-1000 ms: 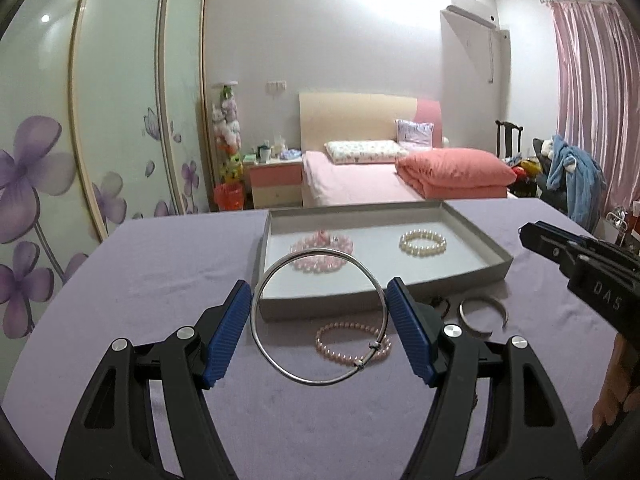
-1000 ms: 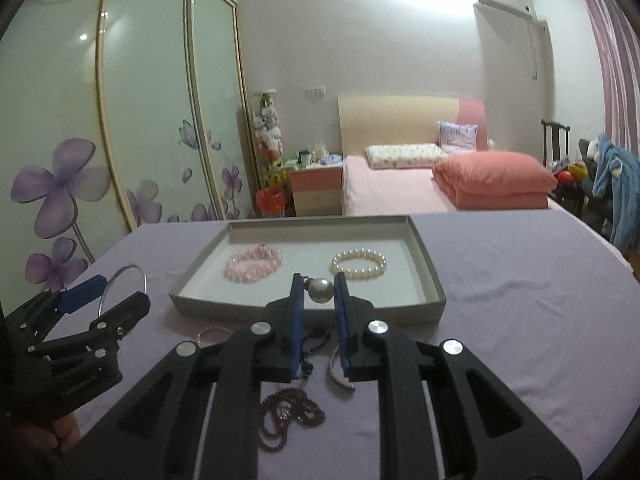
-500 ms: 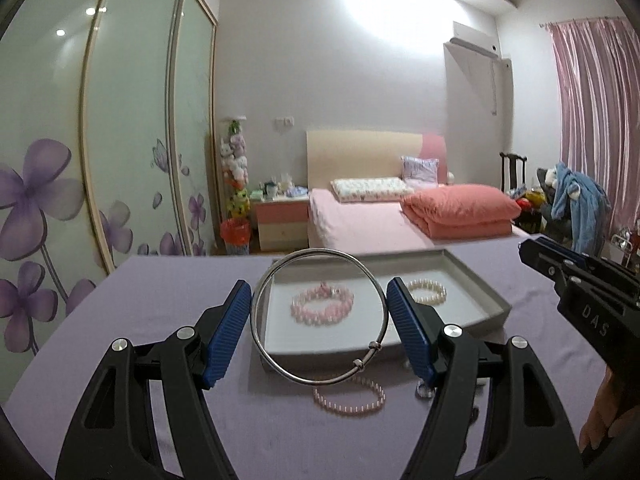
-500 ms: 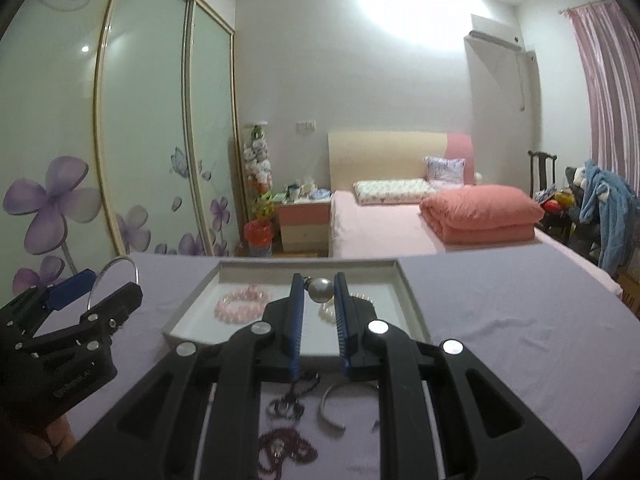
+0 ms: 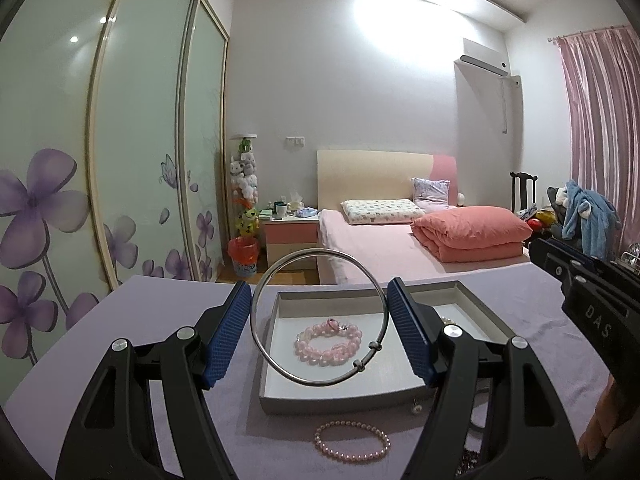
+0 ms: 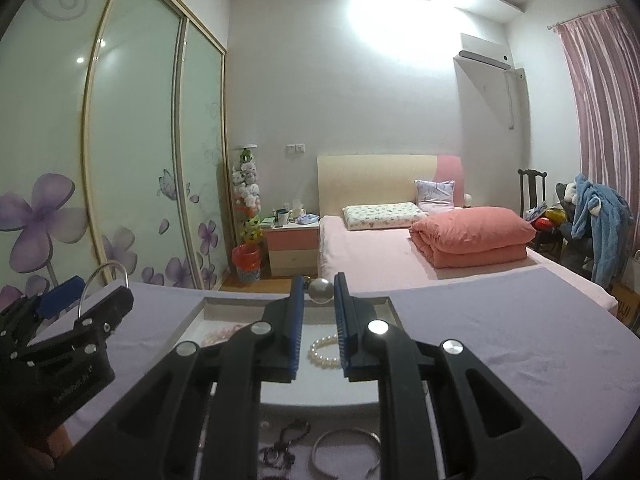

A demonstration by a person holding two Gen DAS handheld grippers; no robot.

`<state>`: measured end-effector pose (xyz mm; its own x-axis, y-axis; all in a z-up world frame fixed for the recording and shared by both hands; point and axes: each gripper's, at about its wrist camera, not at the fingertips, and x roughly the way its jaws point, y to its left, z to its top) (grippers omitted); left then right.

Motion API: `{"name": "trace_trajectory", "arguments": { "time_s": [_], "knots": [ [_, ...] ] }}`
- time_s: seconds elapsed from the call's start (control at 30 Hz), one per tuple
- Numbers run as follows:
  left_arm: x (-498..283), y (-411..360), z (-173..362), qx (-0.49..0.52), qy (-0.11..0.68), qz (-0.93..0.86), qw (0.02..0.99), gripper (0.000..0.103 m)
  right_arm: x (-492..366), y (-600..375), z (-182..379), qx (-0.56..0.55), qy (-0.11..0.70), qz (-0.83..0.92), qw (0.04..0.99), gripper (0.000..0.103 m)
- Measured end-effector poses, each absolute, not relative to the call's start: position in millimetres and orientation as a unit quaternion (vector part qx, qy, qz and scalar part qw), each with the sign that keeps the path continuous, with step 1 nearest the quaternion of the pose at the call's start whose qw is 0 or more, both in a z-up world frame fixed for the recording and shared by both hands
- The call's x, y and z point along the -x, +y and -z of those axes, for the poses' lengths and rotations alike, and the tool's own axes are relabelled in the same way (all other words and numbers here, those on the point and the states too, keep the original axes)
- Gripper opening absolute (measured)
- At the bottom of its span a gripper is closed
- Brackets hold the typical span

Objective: Organize jewelry
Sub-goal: 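Carry bangle in left tool while right tool carries pearl pendant to tray, then lower bangle into tray, open left tool while right tool releases pearl pendant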

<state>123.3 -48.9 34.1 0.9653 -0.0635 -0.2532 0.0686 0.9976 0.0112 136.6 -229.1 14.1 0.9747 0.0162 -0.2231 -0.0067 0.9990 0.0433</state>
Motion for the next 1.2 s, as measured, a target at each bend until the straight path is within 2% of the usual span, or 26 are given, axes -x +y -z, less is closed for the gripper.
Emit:
{"name": "trace_trajectory", "arguments": {
  "time_s": [0.47, 0.93, 1.2],
  "knots": [
    [-158.5, -50.7, -21.7, -0.006, 0.148, 0.039, 0.988, 0.07, -187.9, -232.1, -3.3, -0.022, 0.135, -0.003, 0.991, 0.016],
    [-205.7, -58.6, 11.0, 0.0, 0.236, 0.069, 0.969, 0.07, -265.4, -237.2, 49.6, -0.063, 0.276, -0.037, 0.958, 0.016],
    [-222.2, -56.8, 25.7, 0.001, 0.275, 0.076, 0.959, 0.07, -282.3, -236.5, 74.8, -0.074, 0.321, -0.038, 0.944, 0.017]
  ]
}}
